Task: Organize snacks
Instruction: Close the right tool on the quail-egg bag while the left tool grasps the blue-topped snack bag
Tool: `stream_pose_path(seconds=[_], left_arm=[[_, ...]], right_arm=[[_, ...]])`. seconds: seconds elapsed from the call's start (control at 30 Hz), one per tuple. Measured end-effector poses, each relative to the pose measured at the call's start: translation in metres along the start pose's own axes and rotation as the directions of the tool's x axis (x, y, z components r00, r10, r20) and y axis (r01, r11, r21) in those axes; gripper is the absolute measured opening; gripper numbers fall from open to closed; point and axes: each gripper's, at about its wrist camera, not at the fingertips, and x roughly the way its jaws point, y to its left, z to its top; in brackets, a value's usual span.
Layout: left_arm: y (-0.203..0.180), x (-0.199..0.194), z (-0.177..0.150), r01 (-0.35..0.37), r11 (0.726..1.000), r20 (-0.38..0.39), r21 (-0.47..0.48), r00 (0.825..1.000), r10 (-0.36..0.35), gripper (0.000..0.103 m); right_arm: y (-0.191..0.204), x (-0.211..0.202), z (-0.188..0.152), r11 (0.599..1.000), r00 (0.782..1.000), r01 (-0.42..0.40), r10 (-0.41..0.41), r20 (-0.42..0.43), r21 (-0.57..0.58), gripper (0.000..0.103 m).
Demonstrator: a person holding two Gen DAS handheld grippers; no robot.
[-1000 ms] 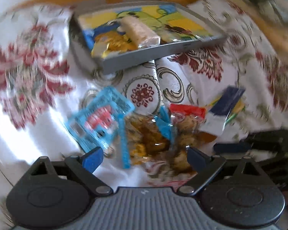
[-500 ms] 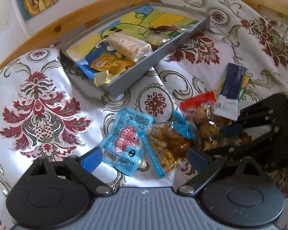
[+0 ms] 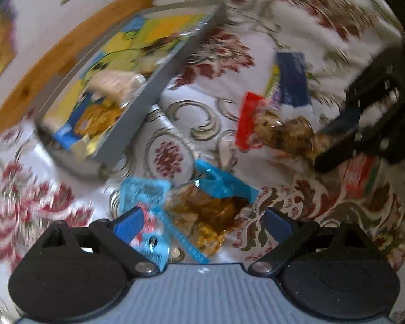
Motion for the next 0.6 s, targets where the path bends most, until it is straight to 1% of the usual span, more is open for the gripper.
stream_pose_path(seconds=[0.07, 0.13, 0.23, 0.3, 0.37, 0.43, 0.6], left_arm=[[-0.008, 0.007, 0.003, -0.008, 0.996, -0.015, 0.089, 1.0, 0.009, 0.097], [-0.014, 0.014, 0.006, -0.013, 0.988, -0.034, 0.156, 0.999, 0.018, 0.092], [-0.021, 0.023, 0.008, -0.028, 0.974, -0.051, 0.226, 0.998, 0.041, 0.087], [-0.022, 0.028, 0.009, -0.026, 0.966, -0.062, 0.258, 0.997, 0.044, 0.084], [-0.023, 0.031, 0.01, -0.022, 0.959, -0.071, 0.282, 0.997, 0.043, 0.084], [-0.027, 0.031, 0.009, -0.03, 0.947, -0.066, 0.321, 0.996, 0.054, 0.084], [-0.033, 0.031, 0.006, -0.026, 0.926, -0.078, 0.376, 0.995, 0.06, 0.083]], right_arm=[[-0.001, -0.002, -0.002, 1.0, 1.0, -0.011, 0.011, -0.002, -0.004, 0.023], [0.0, -0.002, -0.003, 1.0, 1.0, -0.019, 0.019, -0.003, -0.011, 0.023], [-0.002, -0.001, -0.003, 1.0, 1.0, -0.028, 0.028, -0.003, -0.002, 0.024], [-0.003, -0.001, -0.003, 1.0, 1.0, -0.031, 0.031, -0.003, 0.0, 0.024], [-0.003, 0.0, -0.003, 0.999, 0.999, -0.032, 0.032, -0.004, -0.001, 0.024], [-0.003, 0.0, -0.004, 0.999, 0.999, -0.034, 0.034, -0.008, 0.001, 0.023], [-0.004, 0.005, -0.003, 0.999, 0.999, -0.041, 0.041, -0.021, 0.015, 0.023]])
